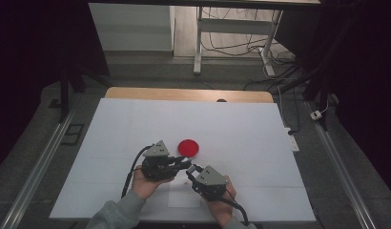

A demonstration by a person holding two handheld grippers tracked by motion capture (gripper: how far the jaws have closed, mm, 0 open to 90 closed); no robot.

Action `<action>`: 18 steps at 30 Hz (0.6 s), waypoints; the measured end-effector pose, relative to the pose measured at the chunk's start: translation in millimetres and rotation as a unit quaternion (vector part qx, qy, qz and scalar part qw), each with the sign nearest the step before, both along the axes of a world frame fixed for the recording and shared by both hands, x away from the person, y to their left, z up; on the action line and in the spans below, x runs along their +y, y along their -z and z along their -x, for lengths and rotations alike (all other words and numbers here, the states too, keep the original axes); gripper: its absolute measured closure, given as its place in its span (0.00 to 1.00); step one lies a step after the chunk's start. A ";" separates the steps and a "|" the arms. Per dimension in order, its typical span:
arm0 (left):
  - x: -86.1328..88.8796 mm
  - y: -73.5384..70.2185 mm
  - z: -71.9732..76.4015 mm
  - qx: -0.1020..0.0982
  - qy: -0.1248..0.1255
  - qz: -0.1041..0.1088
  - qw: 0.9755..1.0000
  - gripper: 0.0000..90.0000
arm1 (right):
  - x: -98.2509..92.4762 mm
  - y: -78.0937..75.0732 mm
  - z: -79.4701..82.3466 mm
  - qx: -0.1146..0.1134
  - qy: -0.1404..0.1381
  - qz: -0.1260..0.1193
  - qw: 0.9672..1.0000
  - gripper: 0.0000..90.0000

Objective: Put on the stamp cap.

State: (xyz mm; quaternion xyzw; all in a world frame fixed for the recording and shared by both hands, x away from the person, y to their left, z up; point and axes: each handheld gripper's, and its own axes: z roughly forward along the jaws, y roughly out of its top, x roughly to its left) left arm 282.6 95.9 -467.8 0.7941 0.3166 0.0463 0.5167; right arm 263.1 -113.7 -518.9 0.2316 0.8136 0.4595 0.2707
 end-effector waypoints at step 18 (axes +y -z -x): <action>-2.4 1.9 1.5 -0.006 -0.013 0.005 1.000 0.84 | 1.3 1.0 1.7 -0.015 0.008 0.006 1.000 0.73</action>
